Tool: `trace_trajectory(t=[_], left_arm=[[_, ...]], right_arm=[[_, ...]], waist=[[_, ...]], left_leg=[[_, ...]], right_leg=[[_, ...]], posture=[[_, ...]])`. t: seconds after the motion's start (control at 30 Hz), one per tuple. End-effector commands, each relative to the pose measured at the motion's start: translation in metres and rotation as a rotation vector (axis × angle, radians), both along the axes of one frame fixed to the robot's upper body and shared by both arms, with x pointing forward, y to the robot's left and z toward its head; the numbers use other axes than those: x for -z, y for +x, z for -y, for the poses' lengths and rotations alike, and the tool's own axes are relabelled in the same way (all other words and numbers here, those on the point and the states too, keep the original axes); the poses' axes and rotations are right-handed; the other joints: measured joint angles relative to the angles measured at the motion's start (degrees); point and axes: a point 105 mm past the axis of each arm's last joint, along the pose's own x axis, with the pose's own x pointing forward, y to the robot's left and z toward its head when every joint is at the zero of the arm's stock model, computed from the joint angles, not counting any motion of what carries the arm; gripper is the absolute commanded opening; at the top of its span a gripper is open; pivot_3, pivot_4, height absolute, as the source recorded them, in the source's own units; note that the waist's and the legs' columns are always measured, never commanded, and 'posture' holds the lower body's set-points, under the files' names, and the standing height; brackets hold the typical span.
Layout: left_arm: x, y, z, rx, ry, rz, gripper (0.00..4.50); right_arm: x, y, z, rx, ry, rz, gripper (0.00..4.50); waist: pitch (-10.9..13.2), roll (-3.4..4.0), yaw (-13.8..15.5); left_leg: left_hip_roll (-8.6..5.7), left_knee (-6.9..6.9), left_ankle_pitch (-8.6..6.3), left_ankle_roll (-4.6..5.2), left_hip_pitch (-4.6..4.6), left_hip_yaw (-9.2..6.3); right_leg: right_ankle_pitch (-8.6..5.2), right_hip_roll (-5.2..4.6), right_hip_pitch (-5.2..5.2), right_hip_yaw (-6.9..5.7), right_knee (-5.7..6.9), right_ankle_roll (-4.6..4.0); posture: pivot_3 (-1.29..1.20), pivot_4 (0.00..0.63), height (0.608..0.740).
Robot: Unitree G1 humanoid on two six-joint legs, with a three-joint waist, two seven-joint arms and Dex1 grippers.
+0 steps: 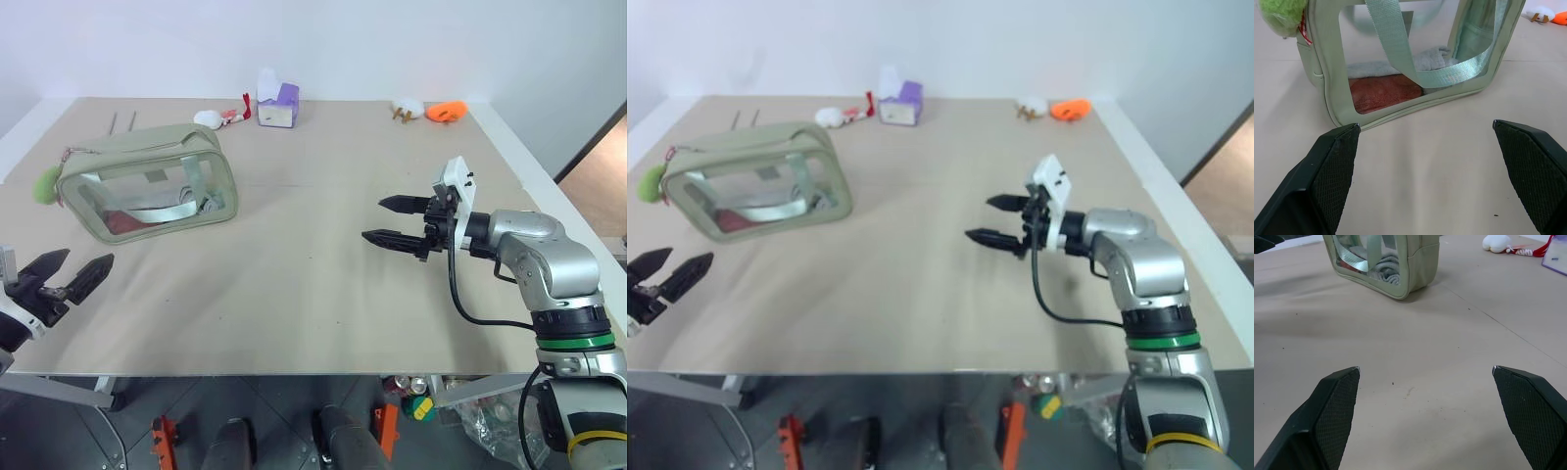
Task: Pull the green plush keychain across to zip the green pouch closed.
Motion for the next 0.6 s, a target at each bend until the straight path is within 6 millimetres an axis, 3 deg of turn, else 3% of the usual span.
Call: trace_trajectory(t=[0.03, 0.23, 0.53, 0.6], left_arm=[[-0.017, 0.000, 0.005, 0.023, 0.024, 0.055, 4.50], [-0.072, 0.015, 0.030, 0.157, 0.099, 0.193, 4.50], [-0.102, 0.046, 0.042, 0.276, 0.405, 0.156, 4.50], [-0.106, 0.067, 0.047, 0.318, 0.500, 0.143, 4.50]], right_arm=[[-0.013, 0.001, -0.002, -0.008, 0.000, 0.053, 4.49], [-0.011, 0.001, -0.005, -0.022, -0.015, 0.060, 4.49], [-0.010, -0.001, -0.010, -0.033, -0.015, 0.067, 4.49], [-0.007, -0.004, -0.015, -0.047, -0.016, 0.071, 4.49]], waist=[[0.00, 0.00, 0.00], [0.01, -0.10, 0.16], [0.02, -0.10, 0.03], [0.02, -0.09, 0.06]], left_leg=[[0.00, 0.00, 0.00, 0.00, 0.00, 0.00], [0.05, 0.09, 0.02, -0.02, -0.05, -0.11], [0.01, 0.06, 0.01, -0.03, -0.05, -0.02], [0.02, 0.02, 0.02, -0.03, -0.02, -0.06]], right_leg=[[0.00, 0.00, 0.00, 0.00, 0.00, 0.00], [0.03, 0.04, 0.03, -0.13, 0.02, 0.01], [0.06, 0.01, 0.02, -0.07, 0.02, 0.18], [0.05, 0.03, 0.02, -0.12, 0.04, 0.14]], posture=[[0.00, 0.150, 0.740], [0.00, 0.150, 0.740], [0.00, 0.150, 0.740], [0.00, 0.150, 0.740]])
